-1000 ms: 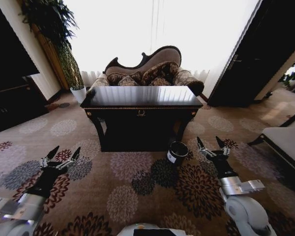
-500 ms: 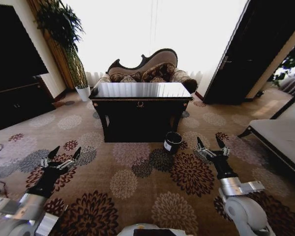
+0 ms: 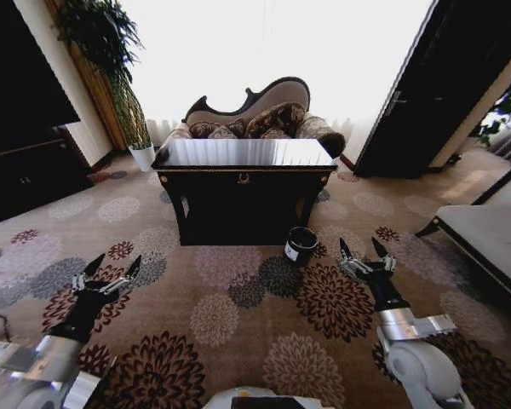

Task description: Move to the front of the table and place the trash on the table into the trash bin.

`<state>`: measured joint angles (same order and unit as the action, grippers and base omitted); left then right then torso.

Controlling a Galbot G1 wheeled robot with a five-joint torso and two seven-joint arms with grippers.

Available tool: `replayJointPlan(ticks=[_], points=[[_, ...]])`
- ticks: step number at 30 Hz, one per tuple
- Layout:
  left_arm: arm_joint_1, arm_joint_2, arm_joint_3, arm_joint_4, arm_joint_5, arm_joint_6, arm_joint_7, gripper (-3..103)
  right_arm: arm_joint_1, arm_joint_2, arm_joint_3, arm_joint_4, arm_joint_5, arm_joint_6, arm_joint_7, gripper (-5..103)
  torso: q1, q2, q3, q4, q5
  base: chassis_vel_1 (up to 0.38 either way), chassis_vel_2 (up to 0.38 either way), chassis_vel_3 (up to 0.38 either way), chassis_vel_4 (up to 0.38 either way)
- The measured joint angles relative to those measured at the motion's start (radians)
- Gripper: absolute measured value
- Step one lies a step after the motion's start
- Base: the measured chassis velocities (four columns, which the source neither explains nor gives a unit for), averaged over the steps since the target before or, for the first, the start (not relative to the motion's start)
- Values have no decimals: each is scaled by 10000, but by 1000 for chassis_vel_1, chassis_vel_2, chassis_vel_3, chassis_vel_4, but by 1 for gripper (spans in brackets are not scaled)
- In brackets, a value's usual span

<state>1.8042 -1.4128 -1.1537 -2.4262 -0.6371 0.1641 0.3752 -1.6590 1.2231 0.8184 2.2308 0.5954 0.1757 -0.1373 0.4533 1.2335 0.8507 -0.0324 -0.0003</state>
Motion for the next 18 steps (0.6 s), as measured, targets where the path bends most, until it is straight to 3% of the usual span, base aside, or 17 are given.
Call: replayJointPlan(ticks=[7,18], points=[[-10,-15,28,3,12,-4,5,100,-22,67,-28,6,4,-1,-8,100,4,-1,2,0,1,-37,41,27,-28],[-41,-11,54,22,16,-13,11,100,-5,106,-125,-1,-22,146,144,100,23,-9,8,0,1,-126,108,126,-112]])
